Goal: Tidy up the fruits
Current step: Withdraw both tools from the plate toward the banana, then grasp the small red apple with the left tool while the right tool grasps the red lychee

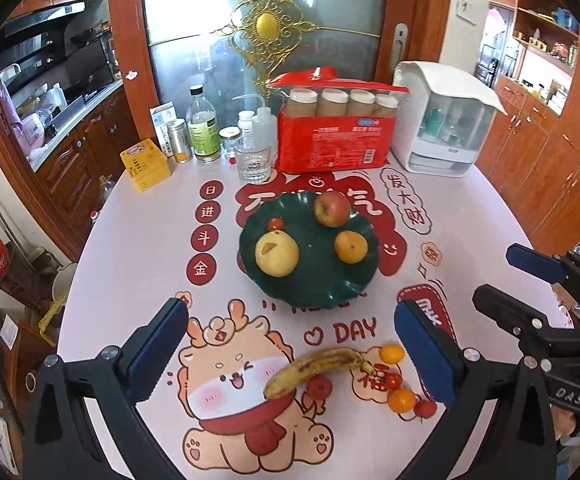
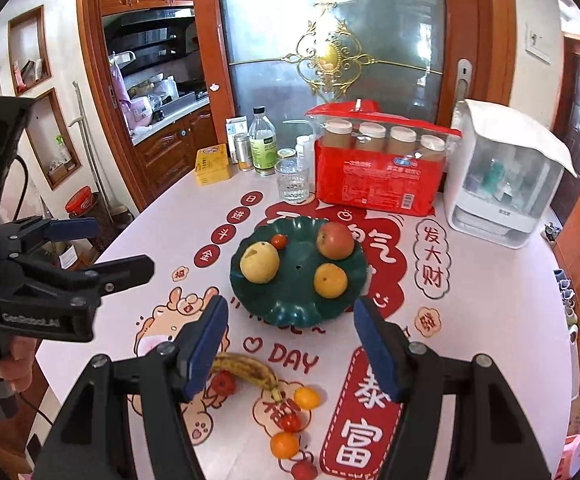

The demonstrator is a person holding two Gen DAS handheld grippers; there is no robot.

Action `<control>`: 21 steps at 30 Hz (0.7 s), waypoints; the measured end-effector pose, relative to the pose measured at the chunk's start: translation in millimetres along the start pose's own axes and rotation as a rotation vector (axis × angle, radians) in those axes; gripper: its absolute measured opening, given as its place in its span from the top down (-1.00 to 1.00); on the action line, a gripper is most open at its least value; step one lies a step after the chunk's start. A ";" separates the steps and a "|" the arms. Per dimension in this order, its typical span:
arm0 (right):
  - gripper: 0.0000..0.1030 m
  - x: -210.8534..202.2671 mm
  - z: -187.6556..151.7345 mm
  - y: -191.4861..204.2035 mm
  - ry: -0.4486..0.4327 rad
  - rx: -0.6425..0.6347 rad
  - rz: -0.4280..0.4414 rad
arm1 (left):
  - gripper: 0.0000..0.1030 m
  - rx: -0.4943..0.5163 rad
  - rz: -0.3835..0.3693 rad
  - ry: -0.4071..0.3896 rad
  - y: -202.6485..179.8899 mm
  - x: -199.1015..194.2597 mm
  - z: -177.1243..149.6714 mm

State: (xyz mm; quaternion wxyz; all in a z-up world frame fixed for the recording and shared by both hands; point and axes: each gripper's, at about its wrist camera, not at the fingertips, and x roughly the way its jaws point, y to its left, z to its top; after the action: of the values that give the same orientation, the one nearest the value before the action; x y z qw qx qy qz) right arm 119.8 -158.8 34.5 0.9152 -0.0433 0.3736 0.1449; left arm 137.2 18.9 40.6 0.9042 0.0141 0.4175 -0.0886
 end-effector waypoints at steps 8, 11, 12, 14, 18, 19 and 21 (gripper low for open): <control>-0.28 -9.7 -44.2 -7.5 -0.007 0.052 -0.024 | -0.99 0.018 0.013 -0.039 -13.6 -3.7 -44.8; -0.28 -9.7 -62.8 -8.1 0.000 0.067 -0.035 | -0.99 0.020 0.040 -0.039 -17.6 1.2 -60.1; -0.28 -10.2 -69.1 -7.8 0.002 0.070 -0.040 | -0.99 0.022 0.051 -0.035 -19.3 4.3 -67.1; -0.28 -11.1 -82.8 -7.6 0.008 0.074 -0.049 | -0.99 0.018 0.045 -0.020 -20.9 9.9 -78.1; -0.28 -11.8 -108.3 -8.0 0.017 0.076 -0.067 | -0.99 -0.010 -0.005 0.029 -19.9 26.0 -98.5; -0.28 -10.8 -117.3 -8.8 0.023 0.081 -0.071 | -0.99 -0.016 -0.011 0.038 -19.0 29.0 -103.9; -0.27 -7.2 -132.2 -9.8 0.041 0.087 -0.078 | -0.99 -0.035 -0.024 0.056 -16.3 36.6 -115.7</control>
State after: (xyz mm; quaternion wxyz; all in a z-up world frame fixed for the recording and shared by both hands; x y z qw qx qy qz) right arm 29.1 -194.5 -55.5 0.9134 -0.0210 0.3961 0.0916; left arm 70.6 9.0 -61.7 0.8912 -0.0042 0.4442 -0.0919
